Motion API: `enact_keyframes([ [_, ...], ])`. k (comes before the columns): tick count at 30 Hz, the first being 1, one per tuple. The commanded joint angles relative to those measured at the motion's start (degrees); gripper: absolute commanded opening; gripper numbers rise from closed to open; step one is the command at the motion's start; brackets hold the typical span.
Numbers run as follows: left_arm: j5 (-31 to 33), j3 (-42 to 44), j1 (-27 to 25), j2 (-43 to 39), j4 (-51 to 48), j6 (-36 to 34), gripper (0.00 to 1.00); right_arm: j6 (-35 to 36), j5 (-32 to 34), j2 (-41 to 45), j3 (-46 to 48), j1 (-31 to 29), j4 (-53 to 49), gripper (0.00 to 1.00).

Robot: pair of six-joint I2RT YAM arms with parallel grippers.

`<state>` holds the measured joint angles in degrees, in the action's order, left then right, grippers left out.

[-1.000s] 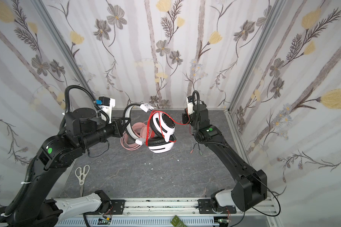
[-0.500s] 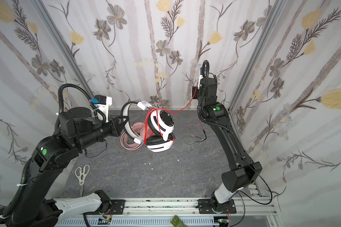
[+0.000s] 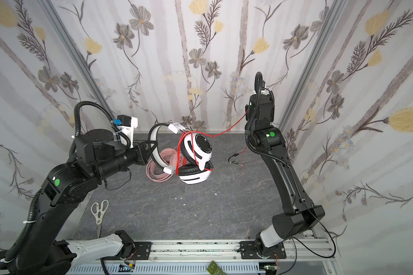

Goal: Wrap the headphones

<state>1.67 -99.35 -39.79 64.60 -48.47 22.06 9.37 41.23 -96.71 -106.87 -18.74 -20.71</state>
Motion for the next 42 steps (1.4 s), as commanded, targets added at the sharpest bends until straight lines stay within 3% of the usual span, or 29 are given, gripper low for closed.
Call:
enact_keyframes([
  [1, -0.8, -0.1, 0.1, -0.2, 3.6, 1.9, 0.0, 2.5, 2.9, 1.3, 0.2, 0.1, 3.1, 0.0],
  [17, -1.0, -0.3, 0.1, -0.3, 3.8, 2.2, 0.0, 4.7, 5.4, 1.7, 1.7, 0.3, 5.5, 0.0],
  [23, -0.9, 0.6, 0.1, -0.8, 4.0, 2.4, 0.0, -6.0, -5.4, -5.3, 3.5, 0.5, -3.2, 0.0],
  [27, -0.7, 1.2, 0.2, -1.1, 4.0, 2.3, 0.0, -13.0, -21.6, -11.4, 7.1, 1.0, -7.5, 0.0],
  [31, -0.4, 0.8, 0.2, -1.1, 3.3, 2.0, 0.0, -16.5, -33.5, -15.4, 10.3, 1.0, -10.1, 0.02],
  [33, -0.2, 0.9, 0.2, -1.1, 3.2, 1.9, 0.0, -16.9, -40.3, -14.1, 16.0, 0.9, -6.7, 0.09],
  [36, -0.2, 1.2, 0.3, -0.9, 3.0, 1.7, 0.0, -16.3, -51.8, -9.5, 27.1, 0.8, -0.4, 0.49],
  [37, -0.2, 1.5, 0.3, -0.9, 3.1, 1.6, 0.0, -16.0, -55.2, -7.4, 30.9, 0.8, 1.7, 0.57],
  [40, -0.2, 2.5, 0.4, -0.7, 3.3, 1.8, 0.0, -16.4, -62.1, 0.6, 42.5, 0.8, 7.7, 0.68],
  [42, -0.3, 3.2, 0.4, -0.8, 3.6, 1.8, 0.0, -17.2, -63.4, 6.4, 48.8, 0.7, 9.5, 0.68],
])
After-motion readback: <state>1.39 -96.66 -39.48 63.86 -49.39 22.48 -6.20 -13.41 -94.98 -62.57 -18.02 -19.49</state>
